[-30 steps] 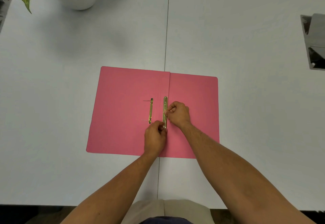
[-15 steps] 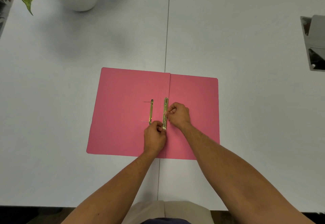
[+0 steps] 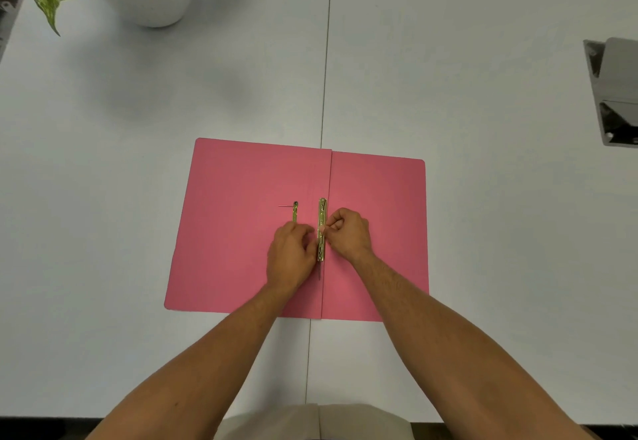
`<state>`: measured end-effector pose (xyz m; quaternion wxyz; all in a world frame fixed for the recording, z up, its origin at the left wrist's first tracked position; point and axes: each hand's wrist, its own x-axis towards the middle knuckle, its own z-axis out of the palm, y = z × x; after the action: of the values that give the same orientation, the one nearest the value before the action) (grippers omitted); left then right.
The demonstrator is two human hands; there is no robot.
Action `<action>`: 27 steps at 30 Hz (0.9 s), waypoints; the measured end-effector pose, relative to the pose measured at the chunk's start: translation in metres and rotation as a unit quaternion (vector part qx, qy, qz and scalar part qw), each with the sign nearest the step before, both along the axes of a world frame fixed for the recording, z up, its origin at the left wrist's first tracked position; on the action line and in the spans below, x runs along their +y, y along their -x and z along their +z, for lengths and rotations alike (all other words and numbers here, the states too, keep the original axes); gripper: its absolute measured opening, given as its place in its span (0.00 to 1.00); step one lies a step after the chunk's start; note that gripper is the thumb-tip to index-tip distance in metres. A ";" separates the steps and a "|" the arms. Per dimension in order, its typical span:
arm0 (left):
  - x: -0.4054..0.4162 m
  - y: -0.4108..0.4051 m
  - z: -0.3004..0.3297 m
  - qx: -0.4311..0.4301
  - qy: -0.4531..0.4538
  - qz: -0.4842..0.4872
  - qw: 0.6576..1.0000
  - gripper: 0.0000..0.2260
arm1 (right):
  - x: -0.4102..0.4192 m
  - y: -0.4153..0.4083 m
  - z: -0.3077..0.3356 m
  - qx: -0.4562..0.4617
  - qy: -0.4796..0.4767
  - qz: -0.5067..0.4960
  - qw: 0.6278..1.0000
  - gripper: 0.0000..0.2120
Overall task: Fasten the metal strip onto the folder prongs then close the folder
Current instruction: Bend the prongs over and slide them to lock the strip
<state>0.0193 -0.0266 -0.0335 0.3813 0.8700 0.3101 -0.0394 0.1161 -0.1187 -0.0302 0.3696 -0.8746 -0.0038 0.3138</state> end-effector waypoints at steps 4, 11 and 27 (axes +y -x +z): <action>0.014 -0.019 0.000 -0.007 -0.068 -0.118 0.991 0.17 | 0.000 -0.001 -0.001 0.005 -0.007 0.002 1.000 0.05; 0.016 -0.029 0.005 0.047 -0.101 -0.165 0.980 0.16 | 0.001 -0.004 -0.006 0.002 -0.007 -0.019 1.000 0.10; 0.013 -0.032 0.008 0.068 -0.124 -0.172 0.975 0.15 | 0.013 -0.035 0.001 -0.084 -0.041 0.109 0.990 0.05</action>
<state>0.0518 -0.0134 -0.0258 0.2363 0.9459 0.1839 -0.1249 0.1513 -0.1062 -0.0291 0.3667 -0.8764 -0.1427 0.2776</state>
